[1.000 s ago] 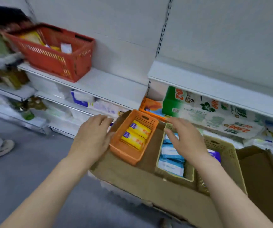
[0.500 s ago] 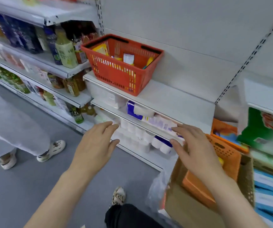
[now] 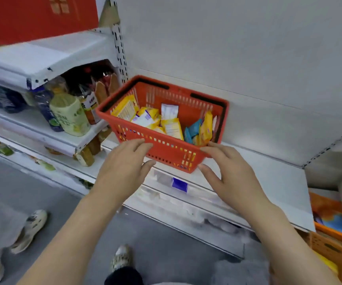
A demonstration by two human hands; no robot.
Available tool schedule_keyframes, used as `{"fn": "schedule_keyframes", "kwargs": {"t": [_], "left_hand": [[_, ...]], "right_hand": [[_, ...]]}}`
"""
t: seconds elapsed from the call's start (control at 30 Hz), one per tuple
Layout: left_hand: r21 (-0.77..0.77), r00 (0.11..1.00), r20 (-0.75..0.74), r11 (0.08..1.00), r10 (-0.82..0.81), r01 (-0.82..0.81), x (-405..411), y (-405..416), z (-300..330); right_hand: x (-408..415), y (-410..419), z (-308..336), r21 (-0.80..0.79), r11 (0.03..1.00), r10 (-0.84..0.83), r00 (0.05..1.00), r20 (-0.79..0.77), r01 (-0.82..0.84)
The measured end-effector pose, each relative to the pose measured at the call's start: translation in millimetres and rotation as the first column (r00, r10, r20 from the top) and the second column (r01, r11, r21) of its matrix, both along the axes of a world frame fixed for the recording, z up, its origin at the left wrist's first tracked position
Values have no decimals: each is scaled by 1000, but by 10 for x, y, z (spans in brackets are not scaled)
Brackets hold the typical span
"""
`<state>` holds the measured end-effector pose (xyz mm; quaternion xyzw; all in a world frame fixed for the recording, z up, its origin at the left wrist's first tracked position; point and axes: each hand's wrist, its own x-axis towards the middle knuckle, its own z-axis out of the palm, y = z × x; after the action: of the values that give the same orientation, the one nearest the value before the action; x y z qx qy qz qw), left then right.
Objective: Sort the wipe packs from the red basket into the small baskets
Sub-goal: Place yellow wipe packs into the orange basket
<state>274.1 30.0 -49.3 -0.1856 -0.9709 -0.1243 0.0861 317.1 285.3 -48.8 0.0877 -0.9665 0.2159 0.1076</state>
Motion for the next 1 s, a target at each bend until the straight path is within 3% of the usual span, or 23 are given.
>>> {"fn": "schedule_keyframes", "kwargs": {"t": [0.17,0.4,0.53,0.67,0.8,0.9,1.0], "left_hand": [[28,992,-1,992,-122,122,-1083,-143,-42],[29,951,113,958,-288,286,-2495,-432,-253],[12,920,197,939,-340,344,-3078,-453,-376],[3,883,273,918,-382,396,-3379,-401,-500],[27,868,327,922,-373,386,-3517,-347,-540],[38,854,371,925,-364,378,-3586,-321,-564],[99,845,387,928,-369,360,-3658,-278,-592]], "right_hand": [[-733,-221,-79,1,989,-150,988,-42,150],[-1742,-541,-152,-12,937,-349,937,15,349],[-2287,-628,-363,55,926,-377,905,198,374],[-2937,-677,-689,158,946,-323,831,453,281],[-3415,-681,-1040,243,928,-369,620,692,281],[-3512,-670,-1217,255,904,-414,558,719,342],[-3521,-627,-1159,130,883,-419,635,649,450]]}}
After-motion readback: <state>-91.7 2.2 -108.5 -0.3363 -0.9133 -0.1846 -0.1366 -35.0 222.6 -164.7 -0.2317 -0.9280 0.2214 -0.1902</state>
